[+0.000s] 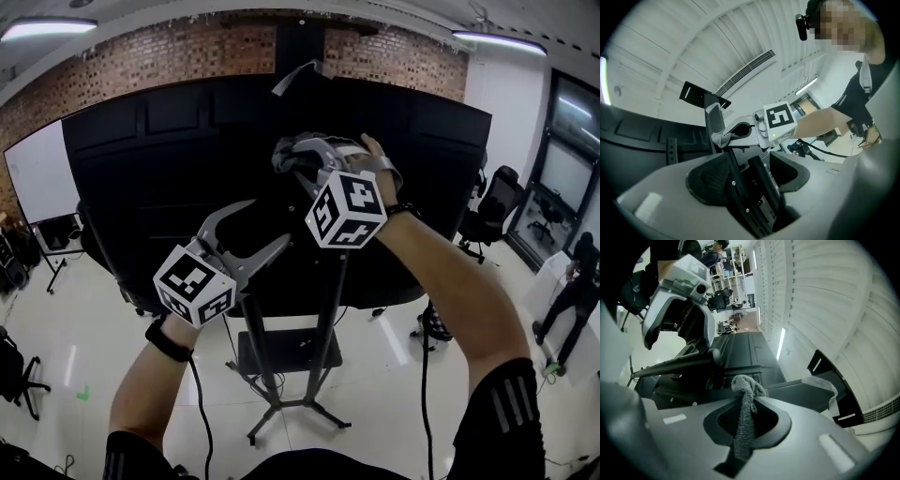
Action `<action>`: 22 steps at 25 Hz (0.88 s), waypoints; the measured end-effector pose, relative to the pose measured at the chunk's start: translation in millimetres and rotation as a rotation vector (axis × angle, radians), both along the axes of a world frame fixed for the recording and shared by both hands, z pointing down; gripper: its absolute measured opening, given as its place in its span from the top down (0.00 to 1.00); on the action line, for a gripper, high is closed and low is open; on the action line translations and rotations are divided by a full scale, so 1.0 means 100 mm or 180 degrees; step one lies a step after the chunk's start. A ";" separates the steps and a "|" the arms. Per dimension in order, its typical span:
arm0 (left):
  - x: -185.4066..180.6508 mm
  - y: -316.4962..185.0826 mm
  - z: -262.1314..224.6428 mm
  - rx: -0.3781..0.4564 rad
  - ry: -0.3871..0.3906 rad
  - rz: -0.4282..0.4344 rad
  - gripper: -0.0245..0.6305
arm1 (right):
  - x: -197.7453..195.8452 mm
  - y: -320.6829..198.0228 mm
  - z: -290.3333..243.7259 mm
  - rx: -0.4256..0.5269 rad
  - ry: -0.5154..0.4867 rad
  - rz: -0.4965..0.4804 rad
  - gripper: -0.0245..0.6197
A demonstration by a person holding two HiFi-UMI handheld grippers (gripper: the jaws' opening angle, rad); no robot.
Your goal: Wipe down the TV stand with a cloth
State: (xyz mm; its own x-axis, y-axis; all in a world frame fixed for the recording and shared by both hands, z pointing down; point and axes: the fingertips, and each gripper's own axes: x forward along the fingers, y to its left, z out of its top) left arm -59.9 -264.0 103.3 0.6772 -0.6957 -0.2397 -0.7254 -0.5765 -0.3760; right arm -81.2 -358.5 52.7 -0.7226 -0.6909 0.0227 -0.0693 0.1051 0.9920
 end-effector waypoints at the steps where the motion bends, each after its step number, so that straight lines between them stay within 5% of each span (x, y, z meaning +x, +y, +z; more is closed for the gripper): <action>1: 0.00 0.00 0.05 -0.0015 0.0011 -0.0002 0.51 | 0.00 0.00 0.09 0.0008 0.0046 0.0015 0.93; 7: -0.06 -0.08 0.40 -0.0162 0.0045 -0.0044 0.51 | -0.02 -0.07 0.56 0.0414 0.0497 0.0196 0.93; 22: -0.09 -0.08 1.19 -0.0480 0.0159 -0.0183 0.51 | -0.04 -0.08 1.54 0.0690 0.1184 0.0517 0.93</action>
